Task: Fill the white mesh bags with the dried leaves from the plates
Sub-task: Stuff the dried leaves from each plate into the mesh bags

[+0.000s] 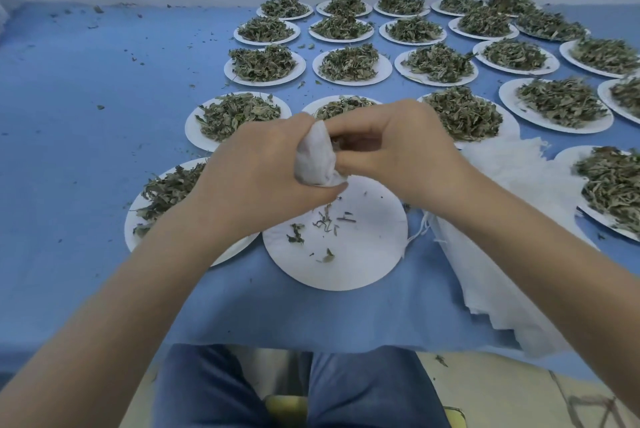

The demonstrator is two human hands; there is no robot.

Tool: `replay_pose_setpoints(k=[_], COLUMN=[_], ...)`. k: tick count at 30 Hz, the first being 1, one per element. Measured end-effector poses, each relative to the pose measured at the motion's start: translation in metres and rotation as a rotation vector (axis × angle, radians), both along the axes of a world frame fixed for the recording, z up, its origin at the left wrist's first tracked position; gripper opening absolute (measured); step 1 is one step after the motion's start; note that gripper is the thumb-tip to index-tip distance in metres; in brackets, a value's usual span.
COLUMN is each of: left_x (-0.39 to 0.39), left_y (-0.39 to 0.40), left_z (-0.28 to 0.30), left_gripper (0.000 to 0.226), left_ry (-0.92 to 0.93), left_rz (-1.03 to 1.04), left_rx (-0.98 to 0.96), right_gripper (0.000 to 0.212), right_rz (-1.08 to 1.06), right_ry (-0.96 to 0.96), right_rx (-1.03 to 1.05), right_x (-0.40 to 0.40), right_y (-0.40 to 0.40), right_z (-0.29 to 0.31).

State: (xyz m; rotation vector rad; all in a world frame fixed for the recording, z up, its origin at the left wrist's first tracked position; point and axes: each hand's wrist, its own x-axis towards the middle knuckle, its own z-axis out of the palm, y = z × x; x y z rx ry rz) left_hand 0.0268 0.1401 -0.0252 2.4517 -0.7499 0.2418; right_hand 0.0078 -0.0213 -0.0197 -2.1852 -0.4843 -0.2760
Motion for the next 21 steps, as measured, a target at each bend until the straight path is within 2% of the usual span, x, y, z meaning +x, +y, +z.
replay_pose_setpoints(k=[2, 5, 8, 11, 15, 18, 21], left_x=[0.003, 0.009, 0.009, 0.008, 0.009, 0.008, 0.005], left_y=[0.002, 0.006, 0.004, 0.001, -0.004, -0.009, -0.011], left_z=[0.002, 0.003, 0.003, 0.002, 0.001, -0.002, -0.001], left_gripper=[0.031, 0.03, 0.033, 0.031, 0.025, 0.025, 0.026], left_ry=[-0.016, -0.025, -0.012, -0.007, -0.028, -0.026, 0.008], left_rz=[0.012, 0.022, 0.014, 0.007, -0.023, -0.05, -0.019], left_rx=[0.002, 0.007, -0.007, 0.007, 0.058, 0.105, 0.021], right_gripper=[0.031, 0.035, 0.037, 0.027, 0.018, 0.03, 0.03], right_rz=[0.131, 0.287, 0.203, 0.061, 0.034, 0.089, 0.179], right_ry=[0.128, 0.208, 0.17, -0.024, -0.144, -0.082, 0.071], right_rx=[0.075, 0.062, 0.12, -0.007, -0.105, -0.12, -0.114], right_x=[-0.001, -0.001, -0.001, 0.002, 0.005, 0.005, 0.007], right_y=[-0.005, -0.012, -0.013, -0.007, -0.001, 0.002, 0.002], right_z=[0.005, 0.011, 0.011, 0.005, -0.001, 0.001, 0.006])
